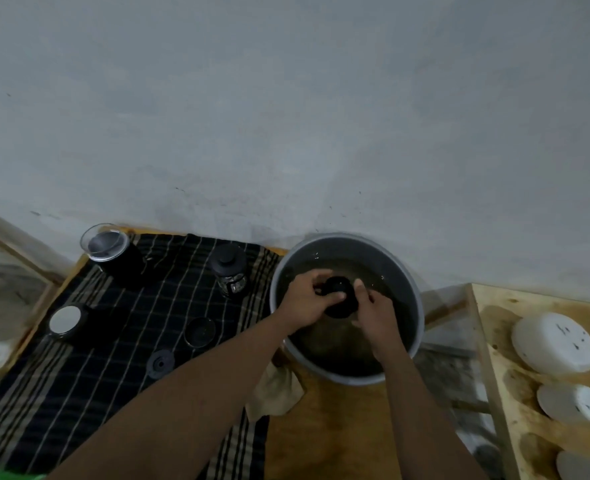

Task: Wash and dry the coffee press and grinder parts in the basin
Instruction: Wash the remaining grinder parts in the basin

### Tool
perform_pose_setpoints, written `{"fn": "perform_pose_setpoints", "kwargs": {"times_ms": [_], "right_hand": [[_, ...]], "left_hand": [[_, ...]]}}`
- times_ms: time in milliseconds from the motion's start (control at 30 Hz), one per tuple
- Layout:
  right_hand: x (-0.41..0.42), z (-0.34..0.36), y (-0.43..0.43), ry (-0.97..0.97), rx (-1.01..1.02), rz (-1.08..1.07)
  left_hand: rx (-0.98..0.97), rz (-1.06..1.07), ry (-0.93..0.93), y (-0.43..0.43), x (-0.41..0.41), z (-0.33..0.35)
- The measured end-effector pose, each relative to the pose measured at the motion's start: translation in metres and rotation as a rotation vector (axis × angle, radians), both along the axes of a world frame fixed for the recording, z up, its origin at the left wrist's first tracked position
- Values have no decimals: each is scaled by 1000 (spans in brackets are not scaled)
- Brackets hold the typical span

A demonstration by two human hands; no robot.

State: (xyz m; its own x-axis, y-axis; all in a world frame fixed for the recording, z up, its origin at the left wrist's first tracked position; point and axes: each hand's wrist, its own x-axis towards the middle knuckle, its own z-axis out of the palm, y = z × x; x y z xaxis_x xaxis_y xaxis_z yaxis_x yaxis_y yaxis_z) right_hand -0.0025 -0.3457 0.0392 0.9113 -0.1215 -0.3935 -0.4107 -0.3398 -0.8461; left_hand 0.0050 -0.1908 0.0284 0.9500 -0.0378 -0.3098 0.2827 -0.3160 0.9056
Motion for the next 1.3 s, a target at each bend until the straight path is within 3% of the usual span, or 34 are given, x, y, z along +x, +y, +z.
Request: {"fn": "perform_pose_setpoints", "kwargs": {"times_ms": [100,167,367,767,867,1133,1300], "right_hand": [[-4,4,-2,-30,23,-17],[-7,7,-1,-40,12,31],[0,10,0,45,-54,-110],[-3,6,6,59,-9,-229],[-3,6,6,101,97,-243],[-6,3,2,114,147,-266],[-6,9,-2,115,149,-216]], "left_hand": [[-231,244,272,-5,6,3],[-228,351,312,-7,9,6],[-408,302,427,-5,5,12],[-279,302,402,-3,6,10],[-306,315,409,-7,6,7],[-290,307,422,-9,2,8],[-296,253,244,-8,2,6]]}}
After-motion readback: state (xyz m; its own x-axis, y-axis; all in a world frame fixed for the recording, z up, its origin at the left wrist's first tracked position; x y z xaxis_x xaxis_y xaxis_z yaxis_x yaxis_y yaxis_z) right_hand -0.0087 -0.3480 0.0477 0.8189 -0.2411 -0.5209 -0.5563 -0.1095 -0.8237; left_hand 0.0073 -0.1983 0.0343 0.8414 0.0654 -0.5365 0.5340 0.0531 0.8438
